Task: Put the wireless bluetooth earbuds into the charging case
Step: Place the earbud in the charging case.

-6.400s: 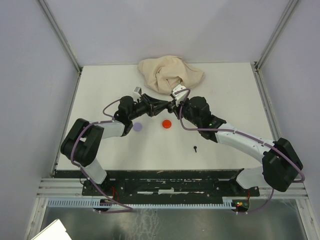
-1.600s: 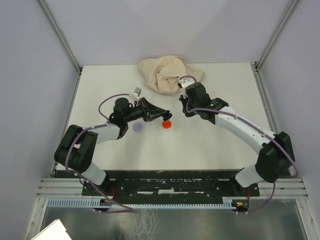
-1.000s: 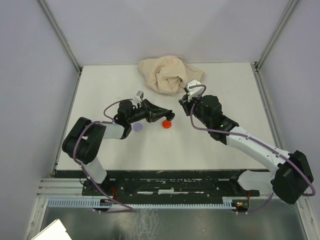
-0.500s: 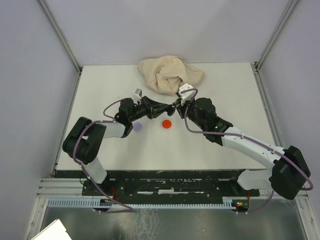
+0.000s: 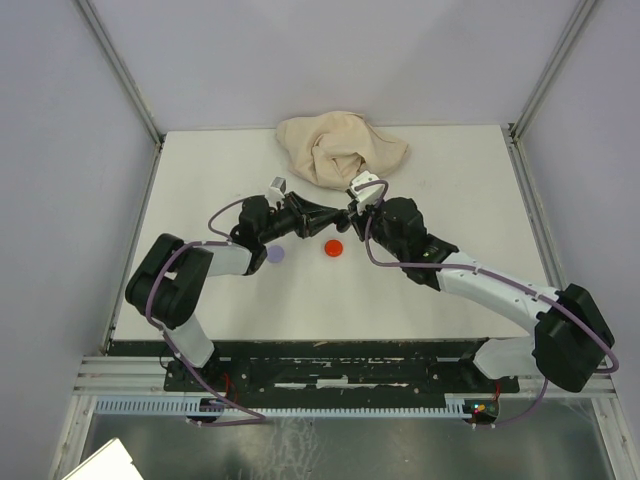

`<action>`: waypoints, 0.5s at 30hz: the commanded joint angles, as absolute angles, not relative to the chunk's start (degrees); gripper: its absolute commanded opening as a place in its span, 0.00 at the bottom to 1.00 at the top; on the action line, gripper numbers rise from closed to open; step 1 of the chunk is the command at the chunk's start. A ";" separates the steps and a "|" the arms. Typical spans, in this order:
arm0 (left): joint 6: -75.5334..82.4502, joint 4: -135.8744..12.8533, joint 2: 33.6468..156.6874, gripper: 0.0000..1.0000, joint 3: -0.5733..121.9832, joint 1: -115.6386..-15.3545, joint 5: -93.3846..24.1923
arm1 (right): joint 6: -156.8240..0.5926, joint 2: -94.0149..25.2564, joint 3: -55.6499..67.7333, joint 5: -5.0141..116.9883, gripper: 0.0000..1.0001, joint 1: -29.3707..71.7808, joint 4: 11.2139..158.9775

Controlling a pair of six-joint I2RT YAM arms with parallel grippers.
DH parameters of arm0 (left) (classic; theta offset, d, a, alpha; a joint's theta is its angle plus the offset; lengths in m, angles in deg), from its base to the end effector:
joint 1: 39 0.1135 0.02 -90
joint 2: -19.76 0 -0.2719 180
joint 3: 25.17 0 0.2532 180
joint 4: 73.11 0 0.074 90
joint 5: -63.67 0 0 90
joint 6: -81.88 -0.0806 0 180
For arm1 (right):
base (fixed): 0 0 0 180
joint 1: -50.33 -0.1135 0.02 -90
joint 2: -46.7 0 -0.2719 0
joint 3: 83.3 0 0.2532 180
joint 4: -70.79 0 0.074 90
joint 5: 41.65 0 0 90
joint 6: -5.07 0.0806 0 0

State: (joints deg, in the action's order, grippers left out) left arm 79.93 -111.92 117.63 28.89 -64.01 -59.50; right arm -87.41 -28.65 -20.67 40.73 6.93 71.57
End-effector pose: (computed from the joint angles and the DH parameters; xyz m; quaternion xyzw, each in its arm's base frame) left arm 0.3265 -0.2010 0.1952 -0.2050 0.7032 -0.6562 0.1815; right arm 0.2601 0.2312 0.2849 -0.2675 0.7376 0.1670 0.5970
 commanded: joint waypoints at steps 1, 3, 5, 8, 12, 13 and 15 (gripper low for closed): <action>81.18 -115.20 115.50 0.03 29.37 -64.44 -60.77 | -88.01 -29.28 -20.37 40.10 0.01 6.74 68.26; 81.18 -115.34 115.26 0.03 29.11 -64.45 -60.78 | -88.03 -29.55 -20.31 40.04 0.01 6.69 68.21; 81.18 -115.31 114.91 0.03 28.93 -64.48 -60.83 | -88.05 -29.71 -20.29 40.04 0.01 6.72 68.19; 81.09 -115.27 114.41 0.03 28.88 -64.47 -60.95 | -88.17 -29.97 -20.29 39.76 0.01 6.74 68.24; 80.89 -114.96 113.94 0.03 28.80 -64.44 -60.89 | -88.18 -30.13 -20.44 39.65 0.01 6.74 68.27; 80.83 -114.95 113.98 0.03 28.86 -64.42 -60.88 | -88.25 -30.12 -20.38 39.65 0.01 6.73 68.29; 80.82 -114.87 113.85 0.03 28.88 -64.44 -60.96 | -88.21 -30.24 -20.37 39.62 0.01 6.74 68.32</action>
